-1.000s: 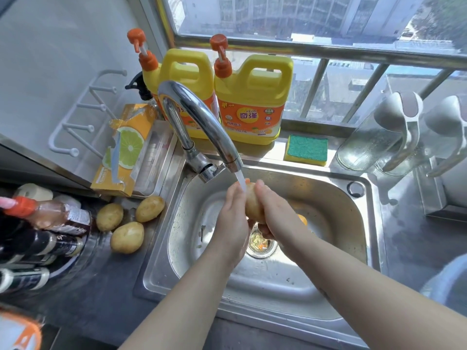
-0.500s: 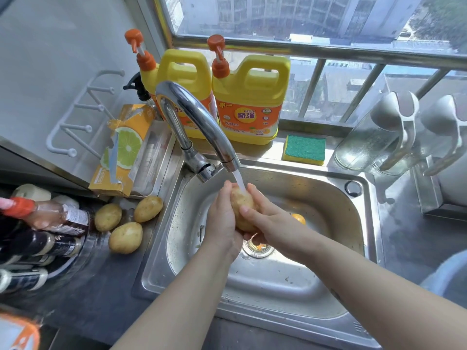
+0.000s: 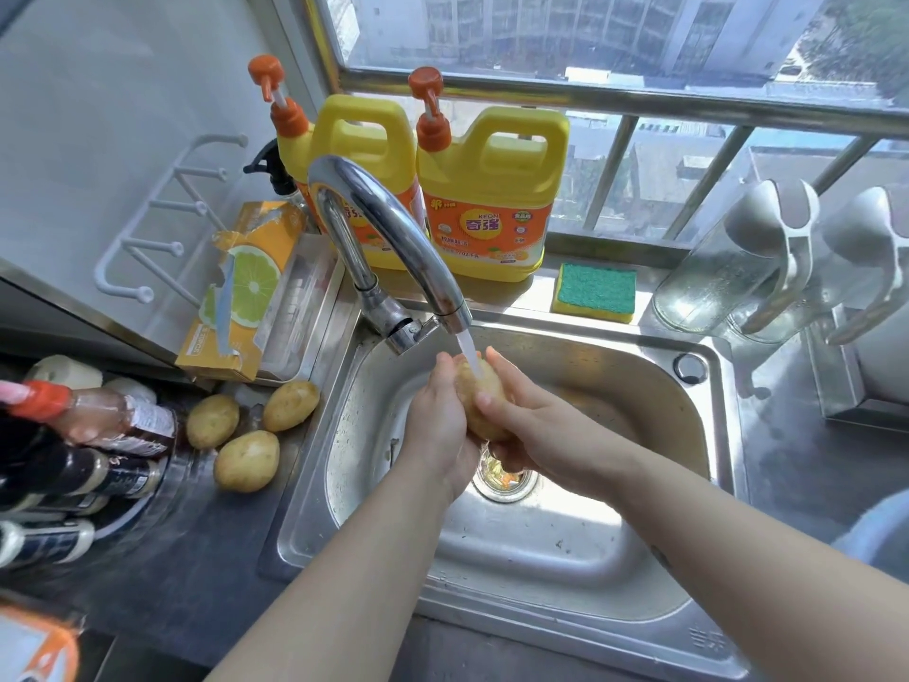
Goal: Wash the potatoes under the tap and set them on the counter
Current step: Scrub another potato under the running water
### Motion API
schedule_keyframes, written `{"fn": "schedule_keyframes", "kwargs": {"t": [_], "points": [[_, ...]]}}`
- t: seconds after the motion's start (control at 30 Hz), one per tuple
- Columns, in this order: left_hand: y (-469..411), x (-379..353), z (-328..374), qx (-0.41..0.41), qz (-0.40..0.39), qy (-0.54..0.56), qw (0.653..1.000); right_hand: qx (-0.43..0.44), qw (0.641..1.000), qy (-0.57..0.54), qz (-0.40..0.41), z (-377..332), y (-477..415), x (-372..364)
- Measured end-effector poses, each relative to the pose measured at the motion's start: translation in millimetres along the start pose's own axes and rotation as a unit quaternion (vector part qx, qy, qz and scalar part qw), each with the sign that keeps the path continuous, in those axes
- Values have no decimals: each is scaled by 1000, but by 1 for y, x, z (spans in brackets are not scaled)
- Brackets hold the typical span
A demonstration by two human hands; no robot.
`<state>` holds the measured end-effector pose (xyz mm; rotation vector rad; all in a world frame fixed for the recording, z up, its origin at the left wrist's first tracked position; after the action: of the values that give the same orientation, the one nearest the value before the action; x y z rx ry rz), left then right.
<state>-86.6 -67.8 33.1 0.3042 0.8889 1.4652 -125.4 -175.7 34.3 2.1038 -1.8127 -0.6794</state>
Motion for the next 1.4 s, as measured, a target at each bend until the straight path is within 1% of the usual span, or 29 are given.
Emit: {"fn": "schedule_keyframes", "kwargs": {"t": [0.1,0.17,0.23,0.3,0.37,0.47,0.53,0.6,0.67,0.73,0.83,0.9,1.03,1.1,1.17,1.23,1.3,1.33,1.4], "points": [[0,-3,-1,-3,-5,-21,1000,33,998,49,33,-3,0,-6],[-1,-5,-3,-7,-12,-31,999,60,995,45,72,-4,0,-11],[-1,-7,-3,-16,-28,-47,998,60,991,29,116,-4,-2,-16],[1,-8,-4,-28,-52,-75,995,38,987,14,155,-5,-4,-17],[3,-6,-9,-54,-83,-116,988,-12,985,-33,168,-5,-6,-14],[2,7,-19,-96,-124,-252,955,-117,970,-154,148,-1,-8,-8],[1,14,-23,-104,-128,-278,946,-129,963,-199,126,3,-6,-8],[0,14,-24,-98,-85,-252,959,-99,973,-185,93,5,-6,-11],[-3,12,-22,-84,-33,-185,979,-54,988,-136,54,4,-5,-17],[-5,9,-20,-57,-7,-130,990,-36,993,-104,36,5,-4,-19],[-2,7,-15,-20,-12,-89,996,-25,998,-59,21,4,-1,-18],[0,5,-14,-3,-26,-85,996,-18,999,-22,28,3,0,-18],[3,3,-13,-27,-48,-103,993,36,997,13,61,-3,-5,-21],[2,2,-15,-39,-60,-113,991,54,994,12,91,-2,-8,-22],[2,1,-16,-35,-55,-110,992,32,994,-15,99,4,-10,-19],[1,2,-15,-28,-46,-90,995,-5,995,-83,54,10,-9,-13],[1,2,-12,-17,-39,-83,996,-24,985,-171,-5,13,-9,-8],[2,1,-11,-14,-36,-84,996,-26,980,-198,-20,14,-8,-6],[1,0,-12,-20,-35,-83,996,-26,982,-186,-17,14,-11,-6]]}}
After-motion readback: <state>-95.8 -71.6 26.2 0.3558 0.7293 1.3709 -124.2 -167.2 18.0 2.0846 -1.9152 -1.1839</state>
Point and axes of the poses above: each hand's wrist, its own y-axis away from the middle knuckle, its own x-axis out of the back of the hand, z = x × y, the point moved 1 cm from there along -y, towards the middle knuckle, and after that the axes turned 2 degrees about x, right-handed, at the moved point
